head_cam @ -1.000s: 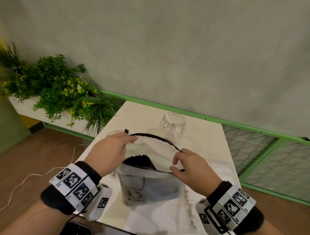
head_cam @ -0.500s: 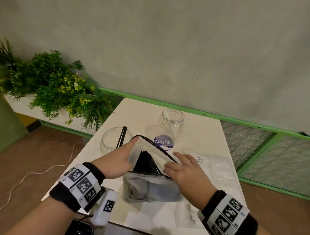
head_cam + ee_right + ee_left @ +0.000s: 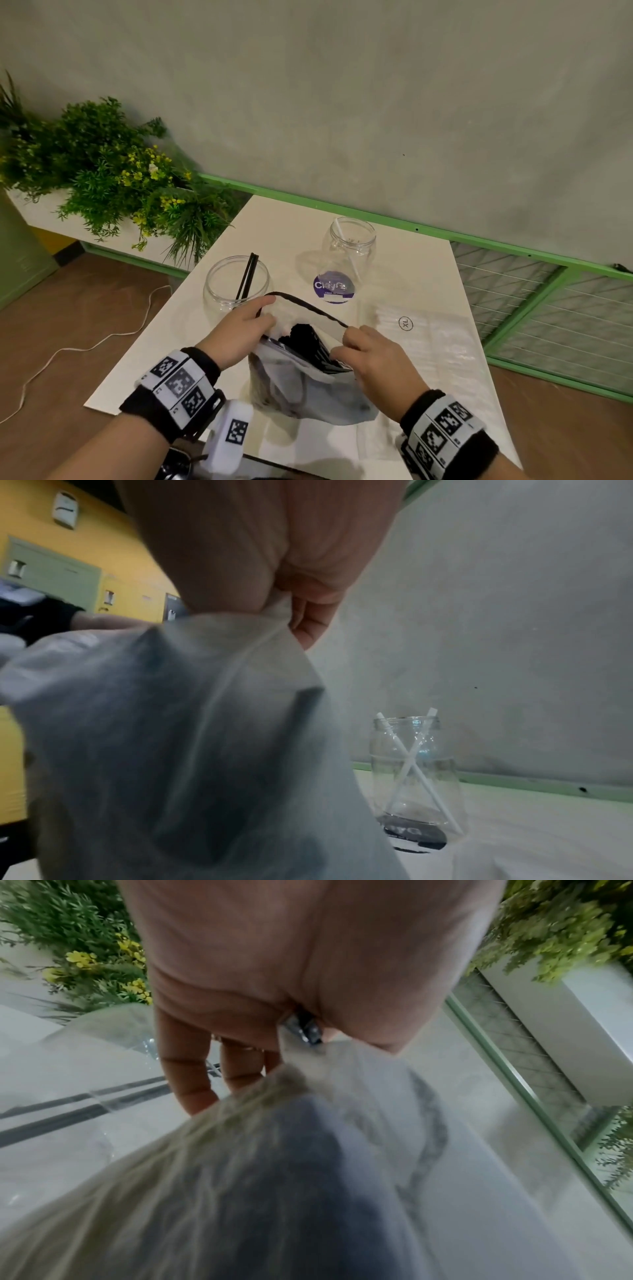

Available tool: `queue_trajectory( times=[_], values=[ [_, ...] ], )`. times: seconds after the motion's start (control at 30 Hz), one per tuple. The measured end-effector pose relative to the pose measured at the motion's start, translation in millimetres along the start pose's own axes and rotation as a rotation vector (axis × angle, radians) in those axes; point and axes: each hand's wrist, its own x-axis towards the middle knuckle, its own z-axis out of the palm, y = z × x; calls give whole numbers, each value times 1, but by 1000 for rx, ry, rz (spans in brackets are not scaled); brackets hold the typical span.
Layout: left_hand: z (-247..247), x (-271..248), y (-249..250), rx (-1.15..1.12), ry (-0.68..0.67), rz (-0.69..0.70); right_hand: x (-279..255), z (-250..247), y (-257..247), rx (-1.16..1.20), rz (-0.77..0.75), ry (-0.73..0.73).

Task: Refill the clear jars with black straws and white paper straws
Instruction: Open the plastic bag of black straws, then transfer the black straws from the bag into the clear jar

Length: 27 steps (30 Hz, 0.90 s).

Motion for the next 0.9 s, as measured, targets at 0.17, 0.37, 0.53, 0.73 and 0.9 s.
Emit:
queue_trajectory(
  times=[0.17,0.37,0.53,0.73,0.9],
  values=[
    [7,7,-12,40,-74,-72,-2,3,8,-101,125,-127],
    [-1,4,-9,358,-77,30,2,11,8,199,313,-299],
    [0,-29,26,793,6,394,13,24,8,420,435,-322],
    [13,-32,3,1000,-216,277,18,38,12,553,507,-485],
    [2,-19,-25,810,-105,246,16,19,12,889,464,-590]
  ],
)
